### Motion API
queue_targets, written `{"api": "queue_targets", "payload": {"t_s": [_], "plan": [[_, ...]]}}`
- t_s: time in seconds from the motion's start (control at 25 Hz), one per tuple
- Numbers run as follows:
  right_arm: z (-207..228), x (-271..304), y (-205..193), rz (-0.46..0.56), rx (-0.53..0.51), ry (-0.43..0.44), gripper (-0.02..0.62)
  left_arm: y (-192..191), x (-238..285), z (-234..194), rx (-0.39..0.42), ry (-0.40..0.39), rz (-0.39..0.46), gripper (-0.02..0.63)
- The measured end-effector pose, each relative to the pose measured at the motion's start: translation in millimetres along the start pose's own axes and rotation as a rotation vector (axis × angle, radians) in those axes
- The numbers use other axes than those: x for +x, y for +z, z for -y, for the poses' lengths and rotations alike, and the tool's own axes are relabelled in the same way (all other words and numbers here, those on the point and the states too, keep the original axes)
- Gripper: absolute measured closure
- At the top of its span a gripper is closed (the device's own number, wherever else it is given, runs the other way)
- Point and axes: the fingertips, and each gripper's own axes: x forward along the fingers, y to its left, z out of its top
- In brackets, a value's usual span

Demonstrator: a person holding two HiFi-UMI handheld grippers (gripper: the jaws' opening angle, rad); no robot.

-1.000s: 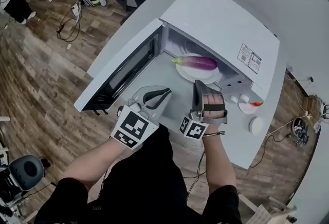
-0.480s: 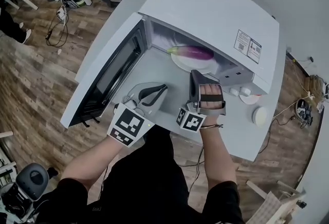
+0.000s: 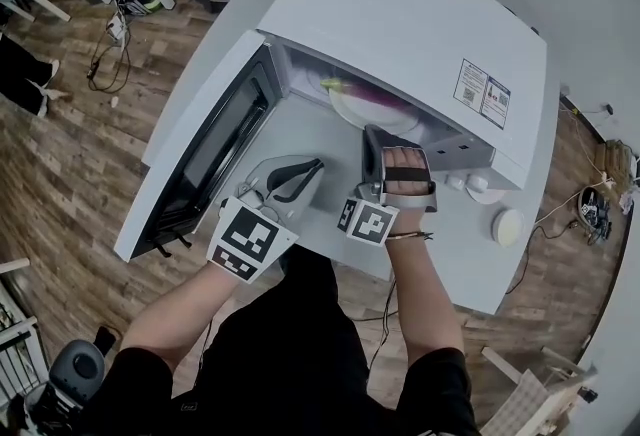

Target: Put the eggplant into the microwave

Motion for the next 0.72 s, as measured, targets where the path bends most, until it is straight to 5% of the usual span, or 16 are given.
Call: {"api": "queue_targets", "payload": {"t_s": [0.48, 0.72], "plan": [[-1.3, 24.3, 15.5, 0.062, 0.32, 0.231, 0.537, 11.3, 1.5, -10.3, 0.002, 0.009, -0.022, 0.584], [0.3, 16.2, 30.8, 0.109, 0.358, 0.263, 0.483, 14.4, 1.6, -12.5, -0.008, 0.004, -0.031, 0.584]]}}
